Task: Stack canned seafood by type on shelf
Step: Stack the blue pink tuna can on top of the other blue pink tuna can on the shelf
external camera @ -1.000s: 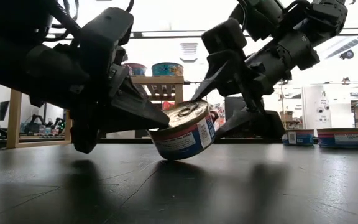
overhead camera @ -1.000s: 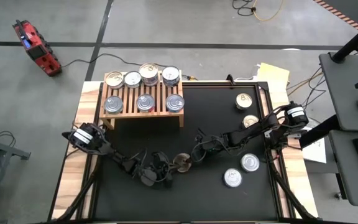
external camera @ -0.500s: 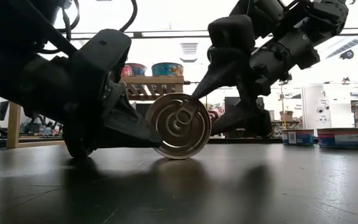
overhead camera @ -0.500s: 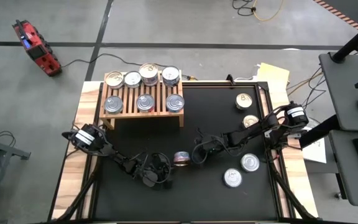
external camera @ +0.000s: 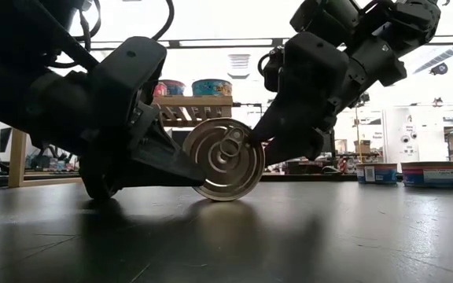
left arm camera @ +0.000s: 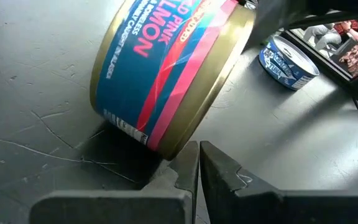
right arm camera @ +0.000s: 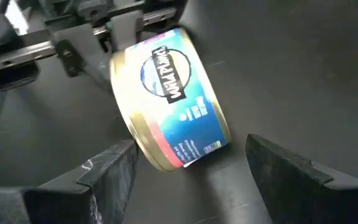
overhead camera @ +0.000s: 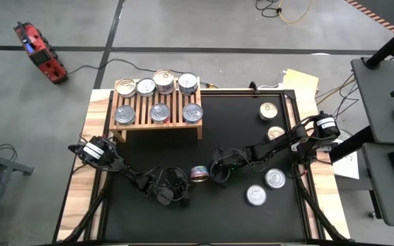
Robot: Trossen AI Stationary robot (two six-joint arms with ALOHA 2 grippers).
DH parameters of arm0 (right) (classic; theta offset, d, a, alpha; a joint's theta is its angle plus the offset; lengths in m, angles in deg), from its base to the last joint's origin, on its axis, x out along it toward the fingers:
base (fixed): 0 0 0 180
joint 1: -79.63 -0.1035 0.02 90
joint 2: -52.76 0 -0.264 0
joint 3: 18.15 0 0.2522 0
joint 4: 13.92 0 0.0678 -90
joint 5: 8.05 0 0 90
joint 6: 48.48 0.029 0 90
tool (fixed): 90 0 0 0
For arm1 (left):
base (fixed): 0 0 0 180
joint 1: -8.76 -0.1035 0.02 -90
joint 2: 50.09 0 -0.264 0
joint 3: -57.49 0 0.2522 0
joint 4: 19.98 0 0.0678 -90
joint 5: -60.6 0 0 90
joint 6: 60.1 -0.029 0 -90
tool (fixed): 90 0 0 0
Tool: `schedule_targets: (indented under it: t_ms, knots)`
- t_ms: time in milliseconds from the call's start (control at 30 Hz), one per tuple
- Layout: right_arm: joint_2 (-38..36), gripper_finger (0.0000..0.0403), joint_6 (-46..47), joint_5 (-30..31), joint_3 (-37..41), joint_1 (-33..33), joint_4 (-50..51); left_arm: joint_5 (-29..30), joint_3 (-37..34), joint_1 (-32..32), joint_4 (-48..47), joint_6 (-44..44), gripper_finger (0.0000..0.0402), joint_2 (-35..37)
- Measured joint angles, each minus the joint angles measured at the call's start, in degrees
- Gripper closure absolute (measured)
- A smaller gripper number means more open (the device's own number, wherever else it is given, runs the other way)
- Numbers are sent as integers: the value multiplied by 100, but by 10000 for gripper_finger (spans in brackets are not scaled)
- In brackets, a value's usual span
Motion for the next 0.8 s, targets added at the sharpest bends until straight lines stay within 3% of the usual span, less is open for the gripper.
schedule_targets:
  t_ms: [333, 633, 800]
  knots:
    - [-4, 114, -643, 284, 0, 0, 22, 4, -4, -24, 4, 39, 402, 2]
    - [-4, 58, -1249, 259, -7, 2, -77, 7, -4, -40, 4, 51, 402, 2]
    - [195, 57, -1795, -49, -378, 1, -65, 4, -2, -50, 7, 50, 402, 4]
